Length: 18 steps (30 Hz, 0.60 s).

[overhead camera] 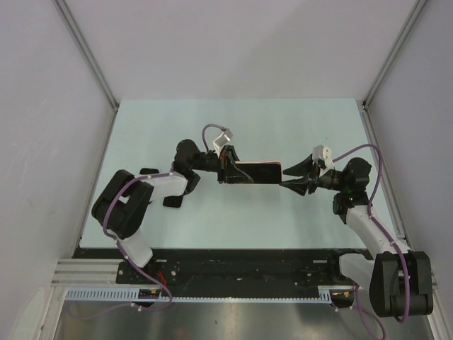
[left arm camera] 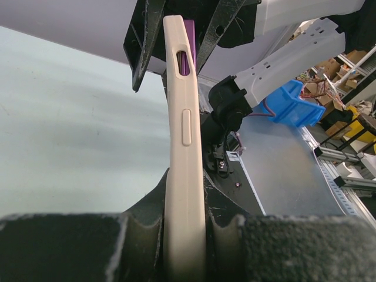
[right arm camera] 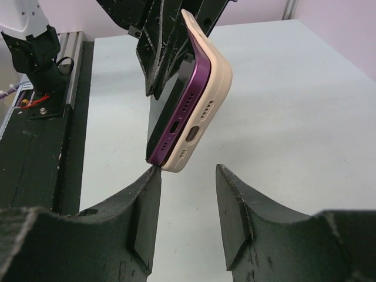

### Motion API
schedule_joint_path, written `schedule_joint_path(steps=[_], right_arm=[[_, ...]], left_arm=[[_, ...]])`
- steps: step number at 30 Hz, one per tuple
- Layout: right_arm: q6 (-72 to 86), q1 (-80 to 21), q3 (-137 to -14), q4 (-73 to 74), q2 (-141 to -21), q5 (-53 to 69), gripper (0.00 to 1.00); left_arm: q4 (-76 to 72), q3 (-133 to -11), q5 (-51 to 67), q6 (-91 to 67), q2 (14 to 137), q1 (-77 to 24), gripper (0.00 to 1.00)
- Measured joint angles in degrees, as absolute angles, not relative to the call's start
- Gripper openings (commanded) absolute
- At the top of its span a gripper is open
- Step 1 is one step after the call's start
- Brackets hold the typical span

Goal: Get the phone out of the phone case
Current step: Remove the phone case from the phone.

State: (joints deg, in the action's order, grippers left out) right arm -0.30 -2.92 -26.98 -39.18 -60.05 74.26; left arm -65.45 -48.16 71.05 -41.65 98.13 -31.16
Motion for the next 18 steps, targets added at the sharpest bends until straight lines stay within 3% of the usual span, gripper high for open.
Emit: schedule_joint_path(steps=[9,18], right_arm=[[1.23,-2.87,-26.98,-39.46,-60.03,72.84,0.35],[8.91,-2.22,-26.94,-45.45,-60.88,71.68,0.33]], left_arm=[[-65.49,-48.31,70.43,-41.63,98.39,-31.14,0.00],[-65.49,-48.56,70.96,-42.09,99.55,-31.16,0.00]])
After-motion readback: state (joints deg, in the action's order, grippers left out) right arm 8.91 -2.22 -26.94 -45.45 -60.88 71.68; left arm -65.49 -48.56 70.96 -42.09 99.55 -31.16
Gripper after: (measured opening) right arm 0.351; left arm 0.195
